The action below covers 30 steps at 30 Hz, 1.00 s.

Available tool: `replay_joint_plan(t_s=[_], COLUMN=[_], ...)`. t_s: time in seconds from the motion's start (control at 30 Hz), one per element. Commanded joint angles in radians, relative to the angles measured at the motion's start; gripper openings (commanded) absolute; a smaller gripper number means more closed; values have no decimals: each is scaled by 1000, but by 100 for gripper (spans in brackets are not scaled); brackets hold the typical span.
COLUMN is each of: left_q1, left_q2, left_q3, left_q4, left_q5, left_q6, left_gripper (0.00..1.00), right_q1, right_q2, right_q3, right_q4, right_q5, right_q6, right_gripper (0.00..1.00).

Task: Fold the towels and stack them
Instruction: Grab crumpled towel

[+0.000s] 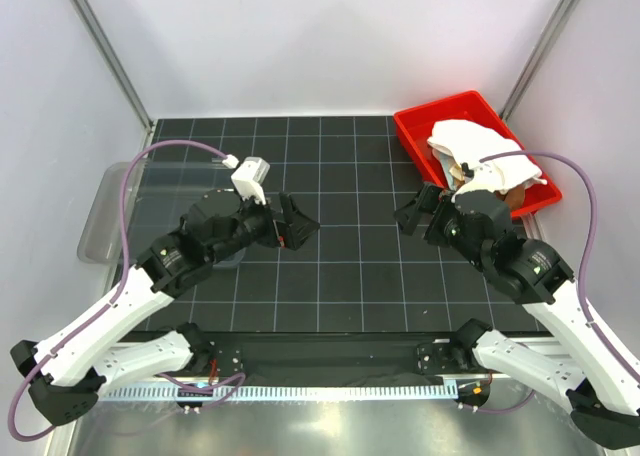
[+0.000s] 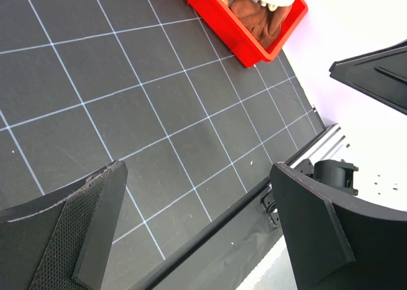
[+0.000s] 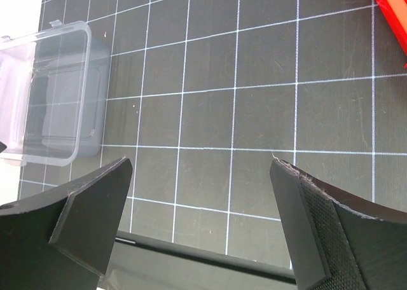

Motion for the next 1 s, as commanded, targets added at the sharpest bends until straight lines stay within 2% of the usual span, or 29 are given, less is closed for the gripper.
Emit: replay_joint_plan(t_s=[0.0,0.13,0.17,0.2,0.27,0.33,0.37,0.43,0.47,0.5,0.57,0.7,0.97], left_q1=[-2,-2,-2,-2,-2,-2,-2,-2,-2,-2,-2,-2,-2], left_q2=[-12,-2,9,17,60,107,118,144,149,152,157,157,193], left_q3=[-1,1,1,4,31,76,85,100,101,101,93,55,28], left_q4=[29,53,64,67,63,40,17,-5,-5,-14,-23,-16,32], left_q5=[-12,-12,-11,-9,-20,-23,-22,-15,-12,-2,9,31,100], left_q6=[9,21,26,39,52,65,69,69,70,70,66,50,32], left_gripper=[100,100,100,100,99,100,99,100,99,100,100,100,100], right_q1=[5,5,5,2,-57,-164,-326,-497,-534,-571,-620,-748,-769], right_q2=[-2,12,32,67,199,349,395,539,587,642,768,883,923], right_q3=[36,32,38,74,154,211,247,283,306,332,387,404,360], right_q4=[34,67,64,68,97,145,159,200,200,176,159,166,277], right_q5=[31,103,181,343,406,323,259,180,174,170,171,192,306], right_q6=[9,-86,-98,-127,-251,-314,-331,-386,-387,-405,-423,-440,-521], right_gripper=[100,100,100,100,100,100,100,94,94,88,85,75,71])
